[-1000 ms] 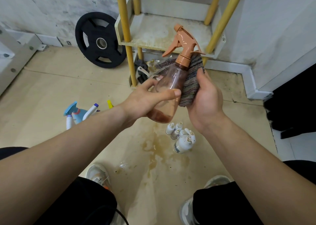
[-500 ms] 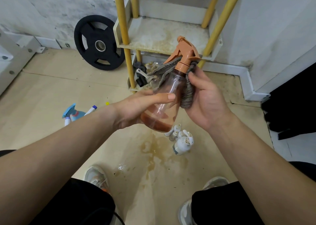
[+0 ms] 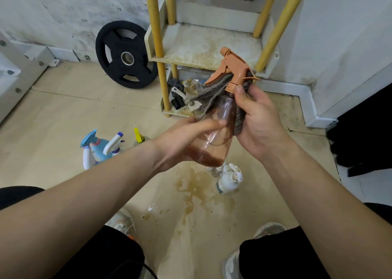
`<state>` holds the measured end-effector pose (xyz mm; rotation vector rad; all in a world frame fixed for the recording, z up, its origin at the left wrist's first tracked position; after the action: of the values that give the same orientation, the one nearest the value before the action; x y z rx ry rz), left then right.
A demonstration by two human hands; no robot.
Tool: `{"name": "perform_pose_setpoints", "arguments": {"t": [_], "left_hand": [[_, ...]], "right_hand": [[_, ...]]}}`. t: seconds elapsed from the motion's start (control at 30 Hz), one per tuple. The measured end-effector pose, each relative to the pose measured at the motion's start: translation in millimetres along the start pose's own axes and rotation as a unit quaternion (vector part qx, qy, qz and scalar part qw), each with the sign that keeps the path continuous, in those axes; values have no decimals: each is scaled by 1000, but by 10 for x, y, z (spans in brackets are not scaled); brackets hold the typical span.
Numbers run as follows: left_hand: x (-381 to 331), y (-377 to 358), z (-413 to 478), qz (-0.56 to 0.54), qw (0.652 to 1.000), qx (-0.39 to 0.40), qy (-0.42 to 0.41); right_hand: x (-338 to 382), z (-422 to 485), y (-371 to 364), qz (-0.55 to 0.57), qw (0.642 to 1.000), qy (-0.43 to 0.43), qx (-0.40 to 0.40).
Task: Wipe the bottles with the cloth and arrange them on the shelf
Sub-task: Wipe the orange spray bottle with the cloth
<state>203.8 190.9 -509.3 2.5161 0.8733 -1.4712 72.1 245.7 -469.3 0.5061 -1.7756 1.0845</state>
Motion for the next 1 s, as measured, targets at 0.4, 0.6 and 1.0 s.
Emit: {"name": "perform_pose_setpoints", "arguments": {"t": [0.4, 0.6, 1.0], "left_hand": [[-172, -52, -57, 72, 993, -9, -90], [-154, -108, -99, 112, 983, -91, -110], [-264, 42, -135, 94, 989, 103, -44]], "right_hand": [[74, 20, 159, 88, 994, -14, -56], [-7, 31, 110, 87, 995, -9, -48], [84, -37, 56, 121, 984, -44, 121]]}}
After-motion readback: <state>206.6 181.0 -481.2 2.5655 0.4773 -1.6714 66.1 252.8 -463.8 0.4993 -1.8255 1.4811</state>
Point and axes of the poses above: each hand's wrist, its own z-axis towards the middle knuckle, its own y-axis out of the back of the hand, x = y × z, the point moved 6 cm from there along z, towards the middle knuckle, and after that the axes turned 4 degrees about x, right-handed, at the moved point
